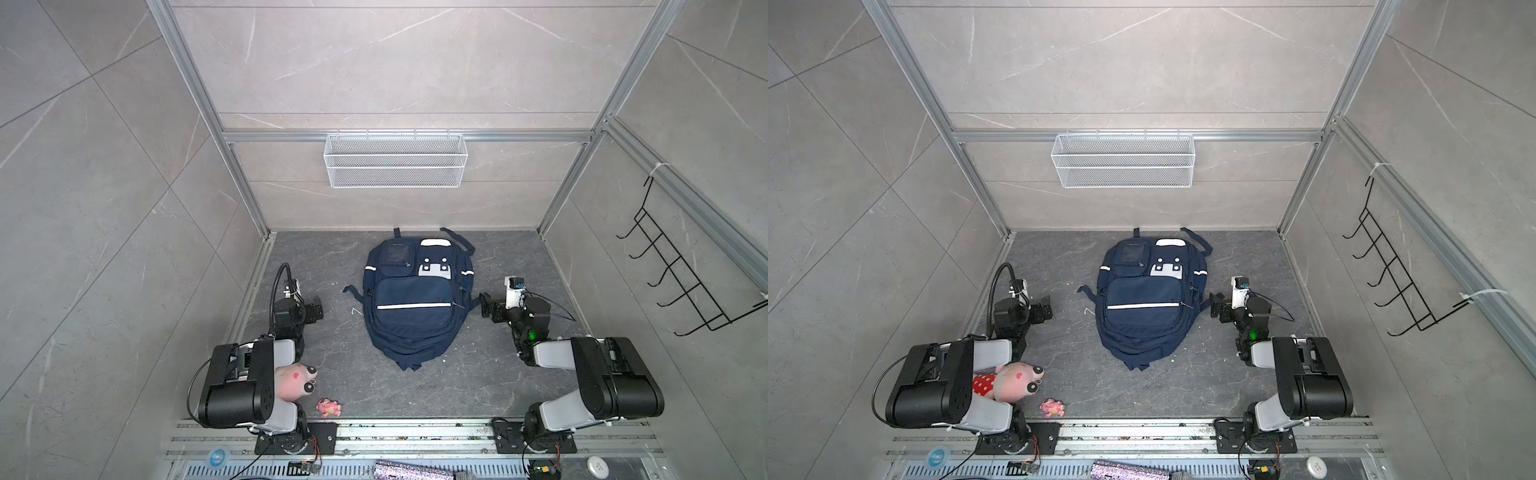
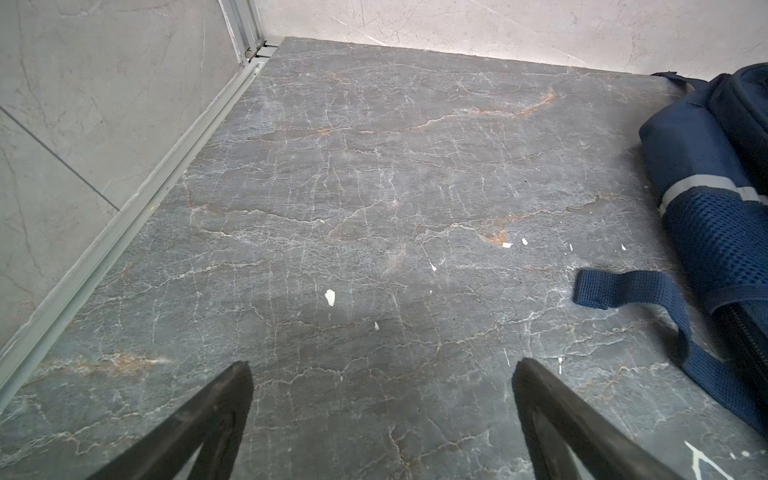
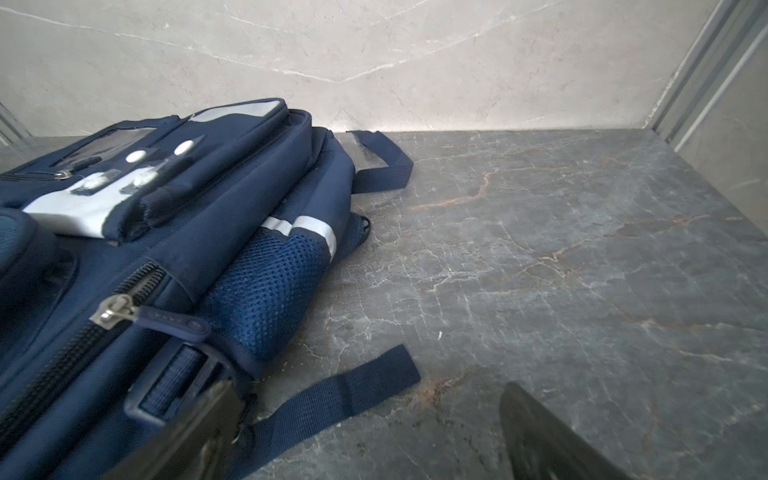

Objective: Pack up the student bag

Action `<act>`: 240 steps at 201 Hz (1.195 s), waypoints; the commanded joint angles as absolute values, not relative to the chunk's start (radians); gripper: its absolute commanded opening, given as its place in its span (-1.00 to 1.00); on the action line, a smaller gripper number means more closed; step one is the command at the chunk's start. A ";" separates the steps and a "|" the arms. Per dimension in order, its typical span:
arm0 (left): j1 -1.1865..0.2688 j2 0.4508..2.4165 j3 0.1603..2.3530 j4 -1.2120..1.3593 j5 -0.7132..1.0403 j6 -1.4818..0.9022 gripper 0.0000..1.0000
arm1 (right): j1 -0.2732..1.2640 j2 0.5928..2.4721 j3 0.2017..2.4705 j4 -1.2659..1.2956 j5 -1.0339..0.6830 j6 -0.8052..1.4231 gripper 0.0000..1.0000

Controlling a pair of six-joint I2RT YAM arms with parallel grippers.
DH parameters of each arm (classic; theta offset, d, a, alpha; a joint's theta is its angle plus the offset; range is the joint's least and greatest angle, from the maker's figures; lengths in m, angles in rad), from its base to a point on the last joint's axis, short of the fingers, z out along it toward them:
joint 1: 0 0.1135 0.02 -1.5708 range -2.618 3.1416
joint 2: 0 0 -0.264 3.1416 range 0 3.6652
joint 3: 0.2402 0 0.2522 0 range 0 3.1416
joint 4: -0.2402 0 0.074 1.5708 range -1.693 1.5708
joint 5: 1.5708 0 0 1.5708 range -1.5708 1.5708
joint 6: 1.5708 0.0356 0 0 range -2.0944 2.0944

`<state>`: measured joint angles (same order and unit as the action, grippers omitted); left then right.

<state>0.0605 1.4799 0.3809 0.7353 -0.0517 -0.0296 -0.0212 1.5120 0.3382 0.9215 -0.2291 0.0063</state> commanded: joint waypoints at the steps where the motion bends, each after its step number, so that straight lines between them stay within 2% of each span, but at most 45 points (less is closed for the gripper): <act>1: 0.057 1.491 0.383 0.798 -0.063 -0.014 1.00 | -0.021 1.516 0.331 0.944 -0.247 -0.004 0.99; 129: 0.056 1.490 0.382 0.797 -0.063 -0.014 1.00 | -0.022 1.513 0.333 0.935 -0.222 0.005 0.99; 144: 0.056 1.491 0.383 0.797 -0.063 -0.014 1.00 | -0.021 1.498 0.249 1.087 -0.276 -0.021 0.99; 162: 0.057 1.491 0.382 0.796 -0.063 -0.014 1.00 | -0.008 1.521 0.154 1.284 -0.251 -0.024 0.99; 170: 0.057 1.490 0.383 0.796 -0.063 -0.014 1.00 | -0.012 1.526 0.182 1.246 -0.241 -0.001 0.99; 188: 0.057 1.487 0.387 0.789 -0.060 -0.015 1.00 | -0.037 1.530 0.337 0.962 -0.257 0.025 1.00; 208: 0.057 1.491 0.386 0.796 -0.062 -0.015 0.99 | -0.035 1.526 0.329 0.970 -0.150 0.052 1.00; 240: 0.057 1.491 0.383 0.796 -0.062 -0.015 1.00 | -0.029 1.522 0.331 0.960 -0.138 0.049 0.99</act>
<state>0.0593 1.4799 0.3809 0.7406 -0.0517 -0.0296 -0.0307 1.5238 0.3294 1.0084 -0.1799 0.0296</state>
